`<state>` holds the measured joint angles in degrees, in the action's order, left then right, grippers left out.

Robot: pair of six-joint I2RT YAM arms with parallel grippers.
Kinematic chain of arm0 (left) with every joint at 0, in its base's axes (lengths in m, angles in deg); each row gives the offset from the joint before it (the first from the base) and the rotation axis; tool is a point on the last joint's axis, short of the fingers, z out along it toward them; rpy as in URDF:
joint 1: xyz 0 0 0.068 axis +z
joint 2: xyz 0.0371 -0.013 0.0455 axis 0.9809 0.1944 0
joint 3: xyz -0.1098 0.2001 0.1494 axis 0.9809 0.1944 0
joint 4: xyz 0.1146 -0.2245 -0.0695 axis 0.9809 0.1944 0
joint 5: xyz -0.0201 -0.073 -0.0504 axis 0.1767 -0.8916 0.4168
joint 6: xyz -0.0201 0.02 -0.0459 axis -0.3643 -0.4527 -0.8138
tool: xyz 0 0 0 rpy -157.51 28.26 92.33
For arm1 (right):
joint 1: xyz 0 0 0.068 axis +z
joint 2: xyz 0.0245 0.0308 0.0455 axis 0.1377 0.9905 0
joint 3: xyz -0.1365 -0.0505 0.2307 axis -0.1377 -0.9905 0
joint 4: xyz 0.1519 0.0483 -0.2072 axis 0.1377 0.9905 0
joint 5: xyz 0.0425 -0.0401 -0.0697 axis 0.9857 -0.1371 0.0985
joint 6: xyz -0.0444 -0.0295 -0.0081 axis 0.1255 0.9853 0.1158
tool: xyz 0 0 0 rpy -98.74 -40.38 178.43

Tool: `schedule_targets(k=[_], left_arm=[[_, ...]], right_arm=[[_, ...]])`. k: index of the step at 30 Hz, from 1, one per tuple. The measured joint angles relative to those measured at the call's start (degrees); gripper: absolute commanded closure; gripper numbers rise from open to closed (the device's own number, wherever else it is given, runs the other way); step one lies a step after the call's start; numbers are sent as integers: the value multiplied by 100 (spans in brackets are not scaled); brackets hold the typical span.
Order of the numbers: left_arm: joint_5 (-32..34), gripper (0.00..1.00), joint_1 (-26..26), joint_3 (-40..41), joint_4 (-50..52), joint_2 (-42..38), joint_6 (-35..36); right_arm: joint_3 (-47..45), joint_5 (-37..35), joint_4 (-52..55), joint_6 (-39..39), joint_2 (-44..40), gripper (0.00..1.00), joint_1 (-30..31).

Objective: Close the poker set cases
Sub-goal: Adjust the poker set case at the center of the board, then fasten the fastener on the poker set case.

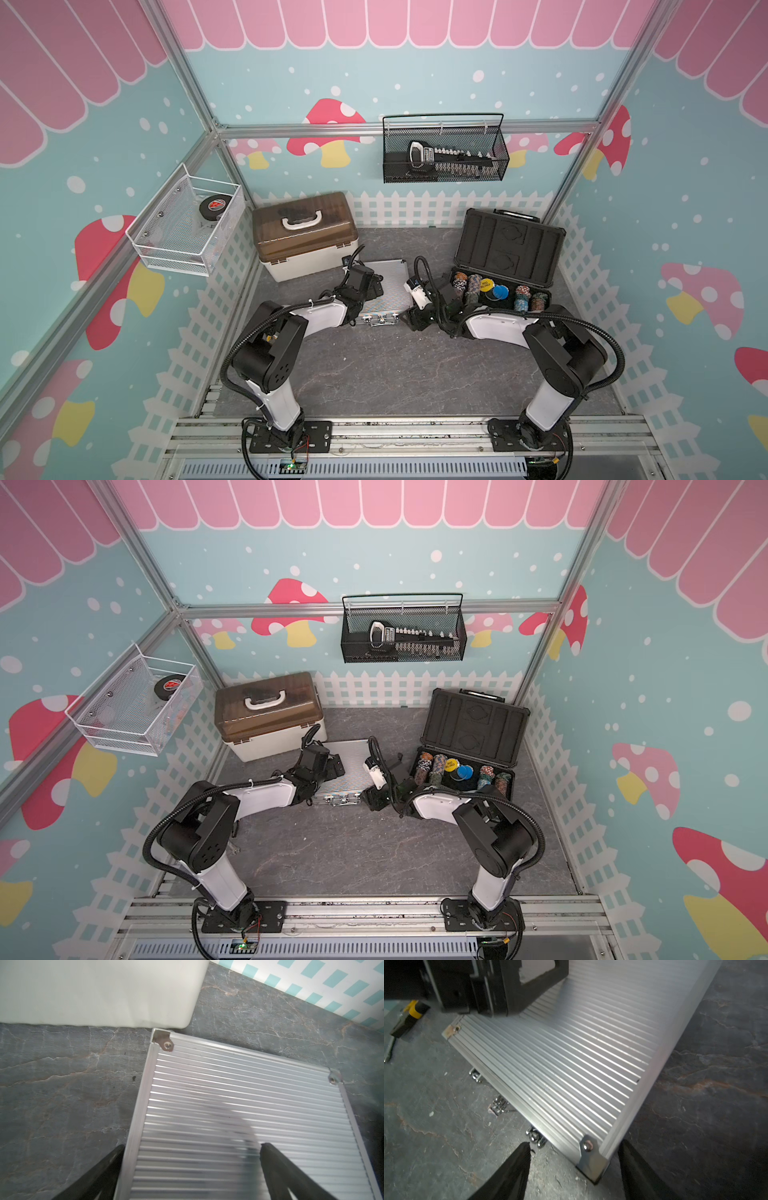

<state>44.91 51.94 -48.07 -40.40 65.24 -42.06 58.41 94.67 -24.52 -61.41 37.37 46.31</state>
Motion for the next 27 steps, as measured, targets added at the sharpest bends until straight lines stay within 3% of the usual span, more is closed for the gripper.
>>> schedule_targets(k=[11,27], left_arm=[[240,0,-323,55,210,-345,190],[555,1,-717,83,431,-645,177]], right_arm=[[-116,-361,365,485,-544,32,127],[-98,-929,455,1325,-551,28,417]])
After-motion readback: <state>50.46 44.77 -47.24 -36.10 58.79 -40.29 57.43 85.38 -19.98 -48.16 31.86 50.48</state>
